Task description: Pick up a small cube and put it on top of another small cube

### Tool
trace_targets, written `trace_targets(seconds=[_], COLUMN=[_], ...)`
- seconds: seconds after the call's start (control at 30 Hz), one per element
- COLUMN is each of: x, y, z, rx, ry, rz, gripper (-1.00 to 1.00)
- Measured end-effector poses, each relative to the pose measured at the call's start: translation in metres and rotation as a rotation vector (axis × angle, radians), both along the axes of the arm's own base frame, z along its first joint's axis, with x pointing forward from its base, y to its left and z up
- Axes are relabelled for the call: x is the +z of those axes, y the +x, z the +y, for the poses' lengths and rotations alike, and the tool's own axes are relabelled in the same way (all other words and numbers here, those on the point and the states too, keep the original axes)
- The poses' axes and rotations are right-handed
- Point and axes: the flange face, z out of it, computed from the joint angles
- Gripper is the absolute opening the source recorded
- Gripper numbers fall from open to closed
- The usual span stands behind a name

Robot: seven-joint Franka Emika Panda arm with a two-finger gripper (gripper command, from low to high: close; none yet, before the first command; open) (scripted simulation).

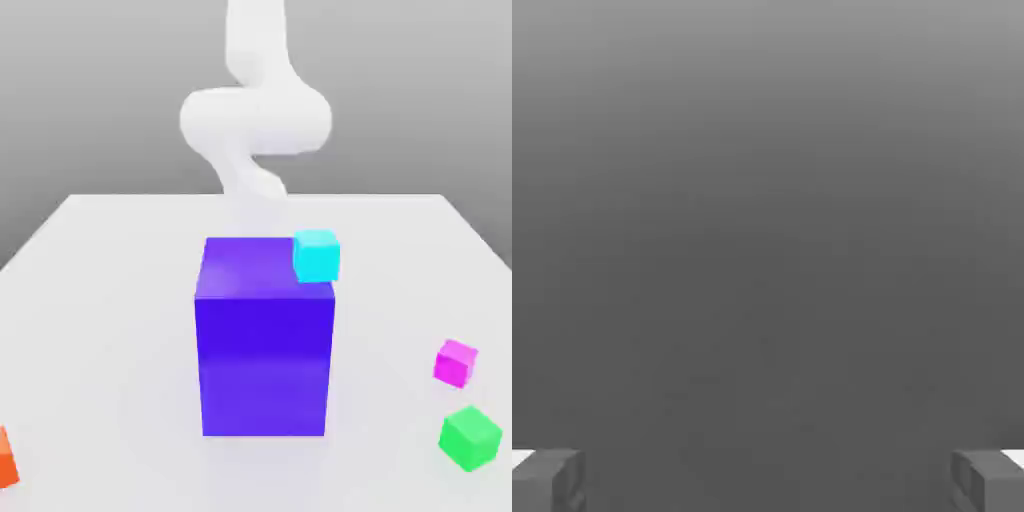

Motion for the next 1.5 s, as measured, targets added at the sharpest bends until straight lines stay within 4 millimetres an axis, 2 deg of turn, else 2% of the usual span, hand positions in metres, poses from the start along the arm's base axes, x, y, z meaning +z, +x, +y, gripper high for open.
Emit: trace_targets(seconds=[0.07,0.13,0.2,0.3,0.37,0.47,0.57,0.6,0.7,0.73,0.93,0.97,1.2,1.4,1.5], x=[-0.044,-0.087,-0.131,-0.198,-0.243,-0.308,-0.371,-0.391,-0.448,-0.463,-0.528,-0.534,-0.533,-0.478,-0.463], y=[0.021,0.035,0.041,0.038,0.027,0.001,-0.038,-0.058,-0.107,-0.116,-0.125,-0.125,-0.126,-0.125,-0.099], z=[0.033,0.066,0.099,0.146,0.176,0.214,0.245,0.259,0.274,0.274,0.274,0.274,0.274,0.274,0.273], rx=[0.071,0.140,0.209,0.314,0.385,0.492,0.601,0.655,0.757,0.773,0.788,0.788,0.788,0.787,0.757], ry=[-0.021,-0.044,-0.069,-0.110,-0.139,-0.187,-0.239,-0.262,-0.318,-0.327,-0.334,-0.335,-0.335,-0.336,-0.327], rz=[0.067,0.130,0.191,0.280,0.339,0.425,0.511,0.537,0.621,0.640,0.659,0.659,0.659,0.658,0.663], gripper=[0.00,0.00,0.00,0.00,0.00,0.00,0.00,0.00,0.00,0.00,0.00,-1.00,-1.00,-1.00,-1.00])
